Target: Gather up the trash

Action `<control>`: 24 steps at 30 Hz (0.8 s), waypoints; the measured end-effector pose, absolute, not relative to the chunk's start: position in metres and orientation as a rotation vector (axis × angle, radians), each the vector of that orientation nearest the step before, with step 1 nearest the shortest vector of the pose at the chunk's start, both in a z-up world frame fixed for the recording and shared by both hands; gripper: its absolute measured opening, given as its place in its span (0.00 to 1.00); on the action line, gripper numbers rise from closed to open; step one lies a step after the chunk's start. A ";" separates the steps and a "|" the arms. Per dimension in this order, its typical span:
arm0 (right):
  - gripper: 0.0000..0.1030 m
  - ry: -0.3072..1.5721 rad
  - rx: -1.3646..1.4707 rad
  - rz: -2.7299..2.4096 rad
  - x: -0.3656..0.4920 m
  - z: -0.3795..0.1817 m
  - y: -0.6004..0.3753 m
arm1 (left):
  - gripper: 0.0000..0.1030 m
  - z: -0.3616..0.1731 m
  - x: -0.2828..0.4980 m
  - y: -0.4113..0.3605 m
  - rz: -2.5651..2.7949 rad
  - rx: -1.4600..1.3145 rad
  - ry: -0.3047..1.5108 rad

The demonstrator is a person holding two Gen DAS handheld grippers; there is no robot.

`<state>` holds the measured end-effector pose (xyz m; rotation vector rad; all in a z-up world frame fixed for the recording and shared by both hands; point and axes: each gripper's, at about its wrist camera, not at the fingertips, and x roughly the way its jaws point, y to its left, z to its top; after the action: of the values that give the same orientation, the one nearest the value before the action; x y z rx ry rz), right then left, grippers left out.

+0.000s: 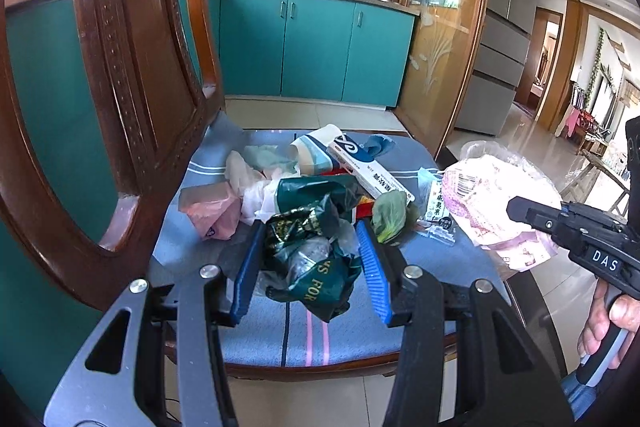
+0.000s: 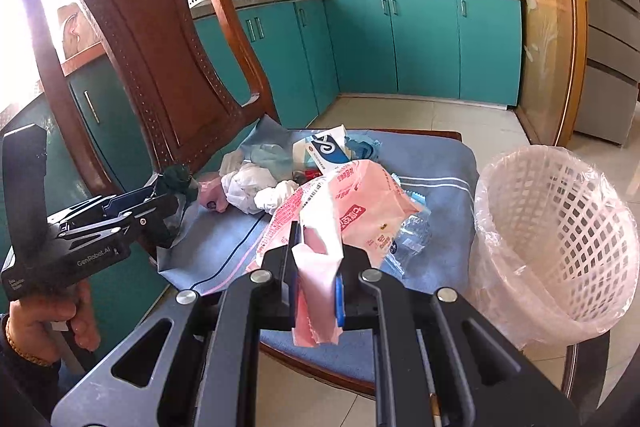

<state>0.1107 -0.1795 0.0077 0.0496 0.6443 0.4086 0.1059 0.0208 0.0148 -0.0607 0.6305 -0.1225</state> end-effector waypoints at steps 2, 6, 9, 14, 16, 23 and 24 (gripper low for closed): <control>0.13 0.648 0.047 0.411 0.111 0.008 -0.179 | 0.46 0.015 0.106 0.022 -0.120 -0.061 0.634; 0.13 0.652 0.045 0.414 0.112 0.008 -0.180 | 0.46 0.012 0.107 0.021 -0.119 -0.056 0.638; 0.13 0.615 0.060 0.384 0.112 0.016 -0.190 | 0.46 0.012 0.107 0.020 -0.123 -0.056 0.637; 0.14 0.515 0.195 0.174 0.130 0.029 -0.269 | 0.46 0.013 0.106 0.016 -0.136 -0.054 0.626; 0.35 0.505 0.255 0.102 0.140 0.025 -0.301 | 0.46 0.012 0.107 0.012 -0.146 -0.049 0.623; 0.85 0.411 0.563 -0.006 0.119 0.024 -0.381 | 0.46 0.009 0.111 -0.017 -0.208 -0.034 0.613; 0.86 0.369 0.574 -0.029 0.111 0.028 -0.386 | 0.46 0.009 0.111 -0.024 -0.221 -0.031 0.612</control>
<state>0.1107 -0.3862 0.0279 0.5739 0.3693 -0.0286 0.1115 -0.0238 0.0087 -0.0307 0.6117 -0.2210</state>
